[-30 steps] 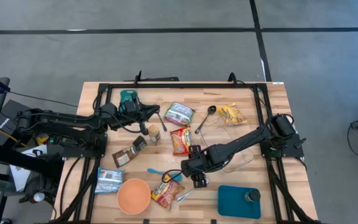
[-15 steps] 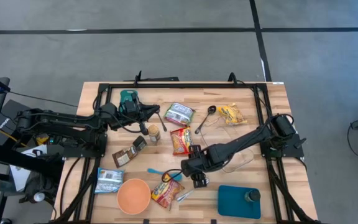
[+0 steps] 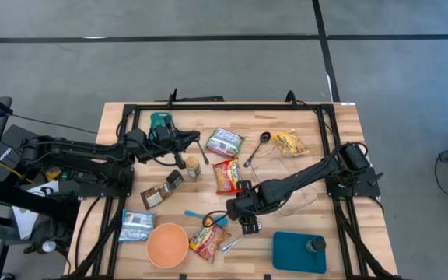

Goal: Pick & Place Food Item
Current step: Put the yellow spice bottle into the blue bin

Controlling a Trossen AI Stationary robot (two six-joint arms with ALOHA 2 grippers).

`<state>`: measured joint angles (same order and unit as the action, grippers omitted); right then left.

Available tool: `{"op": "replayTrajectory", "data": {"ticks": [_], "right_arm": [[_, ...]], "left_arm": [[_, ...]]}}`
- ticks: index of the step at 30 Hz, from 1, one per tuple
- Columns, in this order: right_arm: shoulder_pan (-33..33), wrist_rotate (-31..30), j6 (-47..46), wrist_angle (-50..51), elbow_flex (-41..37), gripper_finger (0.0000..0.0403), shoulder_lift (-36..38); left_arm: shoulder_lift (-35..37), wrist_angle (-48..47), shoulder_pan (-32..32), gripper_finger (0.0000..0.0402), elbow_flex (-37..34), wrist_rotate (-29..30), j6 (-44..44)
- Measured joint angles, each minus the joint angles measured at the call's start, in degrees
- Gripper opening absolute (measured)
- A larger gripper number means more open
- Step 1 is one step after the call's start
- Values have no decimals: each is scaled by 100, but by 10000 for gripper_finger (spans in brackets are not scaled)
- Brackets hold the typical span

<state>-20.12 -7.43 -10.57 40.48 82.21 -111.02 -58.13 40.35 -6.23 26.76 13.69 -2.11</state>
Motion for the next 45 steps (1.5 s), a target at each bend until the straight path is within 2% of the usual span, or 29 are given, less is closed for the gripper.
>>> {"op": "replayTrajectory", "data": {"ticks": [24,36,45], "right_arm": [[7,-3,-138,85,0,190,0],[11,-10,-169,64,11,258,15],[92,-32,-164,-52,13,266,17]], "left_arm": [[0,-1,1,0,0,0,0],[0,-1,0,0,0,-1,0],[0,-1,1,0,0,0,0]]}}
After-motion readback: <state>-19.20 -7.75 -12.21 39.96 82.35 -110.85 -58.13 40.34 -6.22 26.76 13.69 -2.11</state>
